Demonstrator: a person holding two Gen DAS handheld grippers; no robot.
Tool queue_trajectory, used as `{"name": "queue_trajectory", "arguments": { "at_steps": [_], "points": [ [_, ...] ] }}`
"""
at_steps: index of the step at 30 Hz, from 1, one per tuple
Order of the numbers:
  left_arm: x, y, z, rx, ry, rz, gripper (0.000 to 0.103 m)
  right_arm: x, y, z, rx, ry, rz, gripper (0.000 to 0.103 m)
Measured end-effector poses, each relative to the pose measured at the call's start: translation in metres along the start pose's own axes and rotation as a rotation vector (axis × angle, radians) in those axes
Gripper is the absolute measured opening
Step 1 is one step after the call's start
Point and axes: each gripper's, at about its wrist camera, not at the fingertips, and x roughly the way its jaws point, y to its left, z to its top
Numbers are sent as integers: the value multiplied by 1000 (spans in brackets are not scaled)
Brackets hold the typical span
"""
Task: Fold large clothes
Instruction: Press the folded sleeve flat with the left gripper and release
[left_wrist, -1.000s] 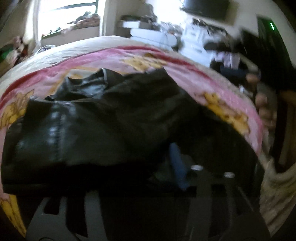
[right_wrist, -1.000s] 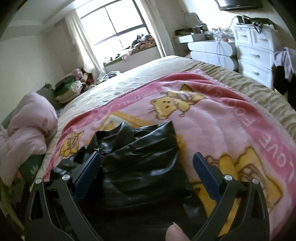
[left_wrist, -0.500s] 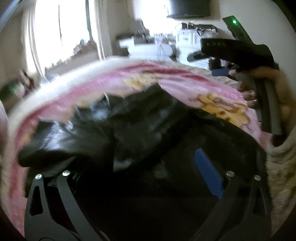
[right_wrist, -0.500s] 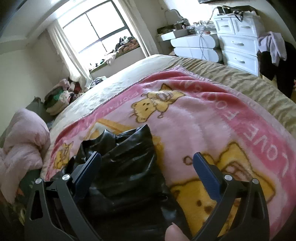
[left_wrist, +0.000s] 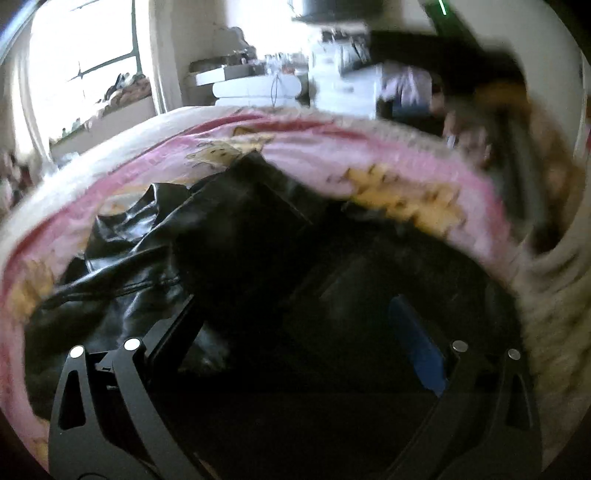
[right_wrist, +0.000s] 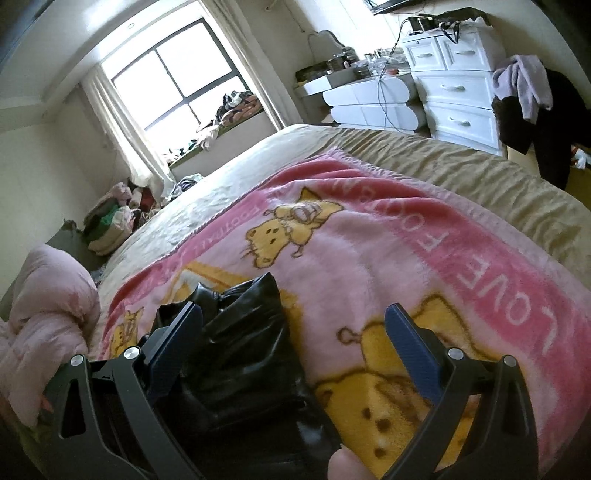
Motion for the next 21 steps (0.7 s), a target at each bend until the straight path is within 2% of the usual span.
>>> {"name": "queue_trajectory", "arguments": {
  "at_steps": [2,4,5,7,10,12,14,15,17,19,20,21],
  "points": [
    [-20,16,4,-74,-55,-58,94,3,4,-2,-24,23,12,98],
    [-32,32,7,-117,-85,-42,94,9,11,-6,-43,53,37,98],
    [-37,42,8,-134,-93,-6,94,15,18,-11,-52,86,73,98],
    [-44,73,10,-187,-95,112,94,27,32,-22,-67,152,132,98],
    [-46,119,10,-271,-68,259,94,47,59,-48,-110,268,206,98],
    [-48,150,5,-320,-48,346,94,53,67,-62,-120,313,220,98],
    [-49,177,0,-375,-37,399,94,57,68,-81,-106,353,207,97],
    [-52,187,-3,-401,-37,409,94,59,68,-86,-104,368,190,86],
    [-55,208,-9,-498,-44,415,94,66,67,-100,-91,400,179,73],
    [-58,230,-20,-639,-70,354,94,75,66,-109,-64,443,202,49],
    [-60,235,-25,-680,-78,341,94,78,66,-110,-34,444,246,27],
    [-61,241,-30,-718,-86,342,94,78,68,-110,-13,435,270,24]
  ]
}}
